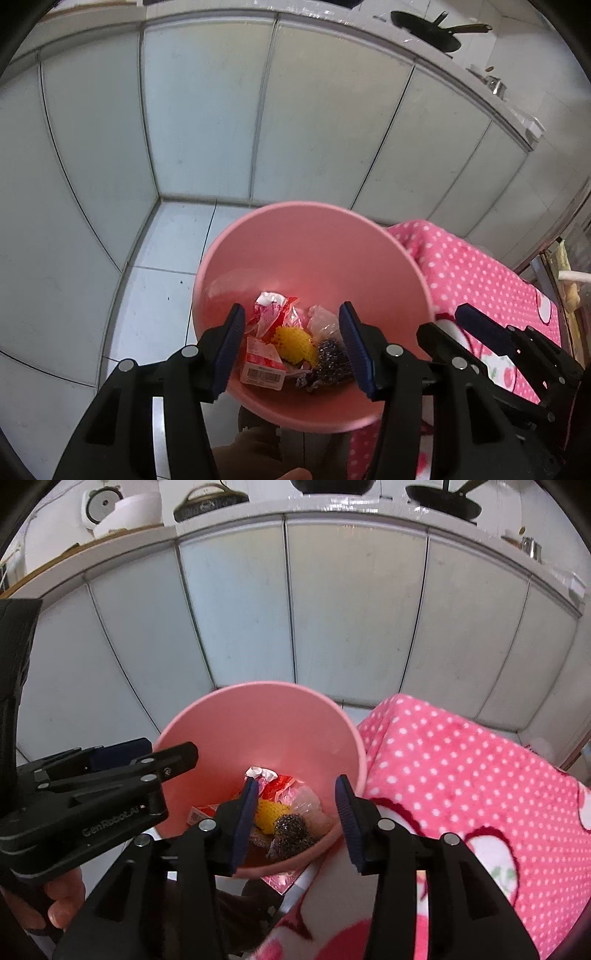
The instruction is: Collect trash
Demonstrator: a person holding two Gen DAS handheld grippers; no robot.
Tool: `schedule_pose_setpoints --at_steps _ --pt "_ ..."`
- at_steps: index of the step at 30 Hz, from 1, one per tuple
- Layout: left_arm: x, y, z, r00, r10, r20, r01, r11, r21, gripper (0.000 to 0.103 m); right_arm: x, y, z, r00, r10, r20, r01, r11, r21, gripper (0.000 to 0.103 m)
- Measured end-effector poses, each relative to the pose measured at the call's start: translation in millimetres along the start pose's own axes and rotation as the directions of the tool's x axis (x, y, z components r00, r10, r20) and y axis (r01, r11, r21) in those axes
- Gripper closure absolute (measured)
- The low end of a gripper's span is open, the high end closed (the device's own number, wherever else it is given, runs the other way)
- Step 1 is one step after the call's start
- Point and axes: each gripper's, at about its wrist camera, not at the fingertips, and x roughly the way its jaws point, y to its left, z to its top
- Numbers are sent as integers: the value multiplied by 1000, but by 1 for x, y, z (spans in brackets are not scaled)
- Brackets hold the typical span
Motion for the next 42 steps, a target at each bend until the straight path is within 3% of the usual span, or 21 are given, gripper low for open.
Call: schedule_pose_setpoints --at_steps 8,16,20,42 --pt "-39 -29 -10 996 6 86 -9 999 36 47 -46 -2 -12 995 -68 74 71 997 -32 45" --pt "-76 -56 -24 987 -10 162 -2 997 72 47 -85 -21 -32 988 -116 106 113 993 34 43" --pt "-91 -71 -32 982 -21 189 2 995 97 47 -102 -32 -43 983 -134 126 127 990 63 37" --pt "-158 -126 -75 951 -66 302 12 984 179 48 -171 -57 -89 953 -220 207 190 969 156 37"
